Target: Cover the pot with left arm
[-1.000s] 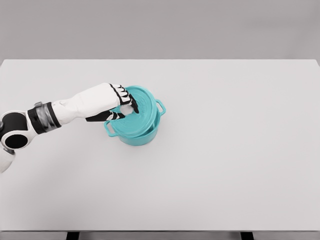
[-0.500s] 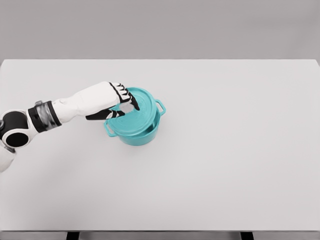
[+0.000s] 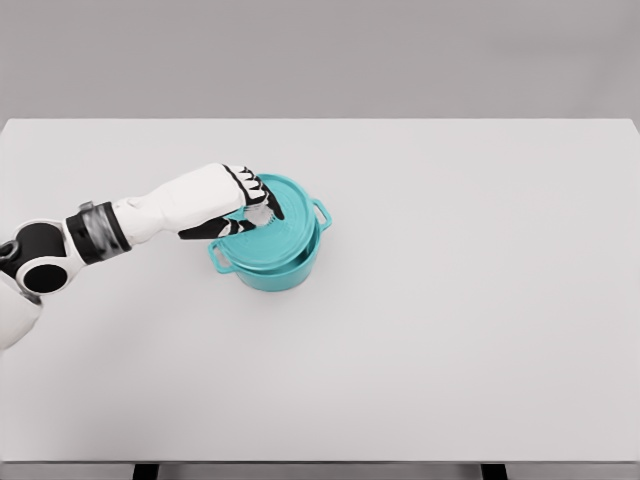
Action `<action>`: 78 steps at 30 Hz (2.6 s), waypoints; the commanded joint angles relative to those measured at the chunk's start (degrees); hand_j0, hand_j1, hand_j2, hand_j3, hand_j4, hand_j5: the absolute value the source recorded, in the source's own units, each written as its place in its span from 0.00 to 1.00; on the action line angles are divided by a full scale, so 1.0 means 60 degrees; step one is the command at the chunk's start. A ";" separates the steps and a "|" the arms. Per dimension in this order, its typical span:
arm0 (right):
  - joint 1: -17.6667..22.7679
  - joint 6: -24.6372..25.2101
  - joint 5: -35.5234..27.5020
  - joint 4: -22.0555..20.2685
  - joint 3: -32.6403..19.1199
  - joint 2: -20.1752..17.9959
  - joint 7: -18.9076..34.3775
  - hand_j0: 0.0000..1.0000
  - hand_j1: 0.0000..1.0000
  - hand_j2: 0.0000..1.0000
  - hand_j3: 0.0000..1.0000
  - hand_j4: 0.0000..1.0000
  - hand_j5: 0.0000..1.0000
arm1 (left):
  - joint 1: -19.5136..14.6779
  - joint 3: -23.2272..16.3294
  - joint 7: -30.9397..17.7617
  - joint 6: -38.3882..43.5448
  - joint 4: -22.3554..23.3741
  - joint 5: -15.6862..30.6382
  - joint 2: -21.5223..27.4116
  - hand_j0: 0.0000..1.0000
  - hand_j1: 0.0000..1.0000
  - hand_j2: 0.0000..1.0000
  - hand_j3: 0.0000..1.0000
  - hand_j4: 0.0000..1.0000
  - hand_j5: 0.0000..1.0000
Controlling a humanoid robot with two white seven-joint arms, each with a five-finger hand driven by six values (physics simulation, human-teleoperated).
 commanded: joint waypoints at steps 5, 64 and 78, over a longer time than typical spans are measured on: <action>0.0000 0.0000 0.0001 0.0000 0.0001 0.0001 0.0001 1.00 1.00 1.00 1.00 1.00 1.00 | 0.0000 0.0007 0.0006 0.0012 0.0072 0.0056 -0.0079 0.61 0.61 0.61 0.61 0.61 0.61; 0.0000 0.0000 0.0001 0.0000 0.0001 0.0001 0.0001 1.00 1.00 1.00 1.00 1.00 1.00 | -0.0132 -0.0037 0.0006 0.0012 0.0439 0.0013 -0.0255 0.90 0.90 0.90 0.90 0.90 0.90; 0.0000 0.0000 0.0001 0.0000 0.0001 0.0001 0.0001 1.00 1.00 1.00 1.00 1.00 1.00 | -0.0146 0.0095 0.0006 0.0012 0.0336 0.0086 0.0097 0.94 0.94 0.94 0.94 0.94 0.94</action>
